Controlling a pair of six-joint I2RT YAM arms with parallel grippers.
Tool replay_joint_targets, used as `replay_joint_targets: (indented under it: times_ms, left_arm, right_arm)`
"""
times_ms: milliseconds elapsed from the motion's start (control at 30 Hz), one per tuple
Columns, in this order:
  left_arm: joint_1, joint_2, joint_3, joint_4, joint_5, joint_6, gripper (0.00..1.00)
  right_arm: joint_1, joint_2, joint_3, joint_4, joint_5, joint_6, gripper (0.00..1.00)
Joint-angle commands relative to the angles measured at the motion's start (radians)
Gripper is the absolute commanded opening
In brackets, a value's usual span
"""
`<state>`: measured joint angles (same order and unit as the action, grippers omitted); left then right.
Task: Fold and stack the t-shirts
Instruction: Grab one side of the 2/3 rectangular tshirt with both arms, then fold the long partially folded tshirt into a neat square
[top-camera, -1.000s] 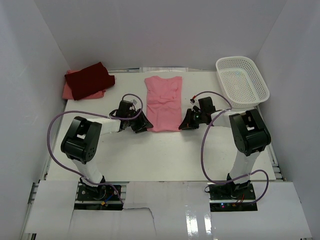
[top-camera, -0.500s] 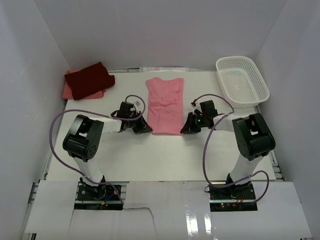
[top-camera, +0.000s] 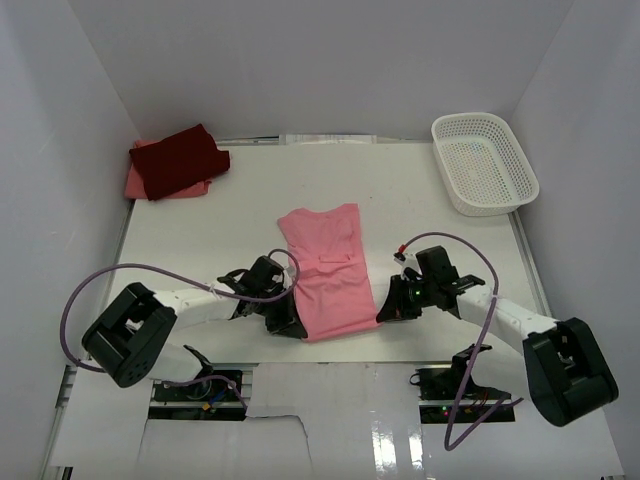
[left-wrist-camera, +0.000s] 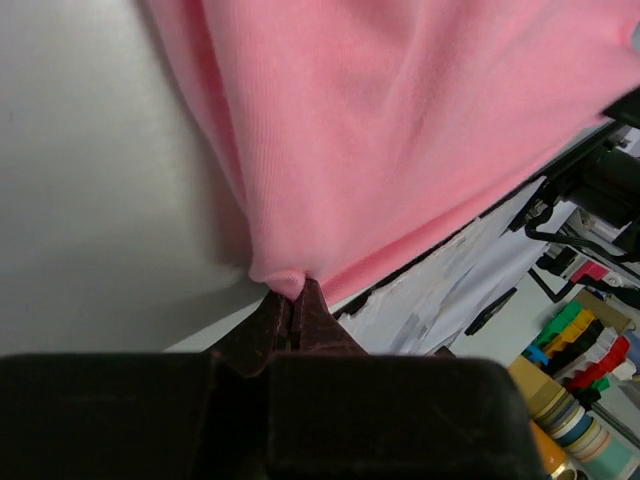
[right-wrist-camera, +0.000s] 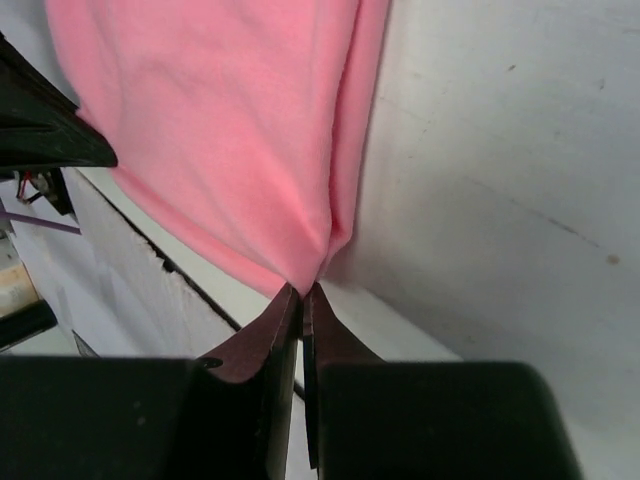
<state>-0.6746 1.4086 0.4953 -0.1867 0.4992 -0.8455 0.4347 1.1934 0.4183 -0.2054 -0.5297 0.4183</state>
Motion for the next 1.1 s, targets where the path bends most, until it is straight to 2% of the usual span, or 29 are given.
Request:
replay_joint_targets:
  times_ms: [0,67,167,367,533,767,1067]
  left_arm:
    - [-0.02,-0.083,0.009,-0.186,-0.068,-0.047,0.0]
    - [-0.019,-0.106,0.06,-0.273,-0.125,-0.043,0.0]
    - [-0.017,-0.144,0.155,-0.345,-0.137,-0.049,0.0]
    - [0.045,-0.186,0.339,-0.467,-0.208,-0.026,0.0]
    - [0.105,-0.152,0.442,-0.5,-0.202,0.003,0.0]
    - [0.237,-0.109,0.558,-0.52,-0.186,0.045,0.0]
    - [0.302,0.038,0.696,-0.497,-0.131,0.082,0.0]
  right_arm:
    - [0.002,-0.107,0.037,-0.144,-0.001,-0.006,0.08]
    - [0.004,-0.15,0.101,-0.228,0.007,-0.018,0.08]
    - [0.004,-0.158,0.174,-0.311,-0.006,-0.052,0.08]
    - [0.004,-0.098,0.333,-0.342,-0.01,-0.092,0.08]
    - [0.004,-0.011,0.439,-0.335,-0.007,-0.127,0.08]
    - [-0.002,0.21,0.645,-0.331,-0.024,-0.182,0.08]
    - [-0.025,0.397,0.841,-0.331,-0.067,-0.197,0.08]
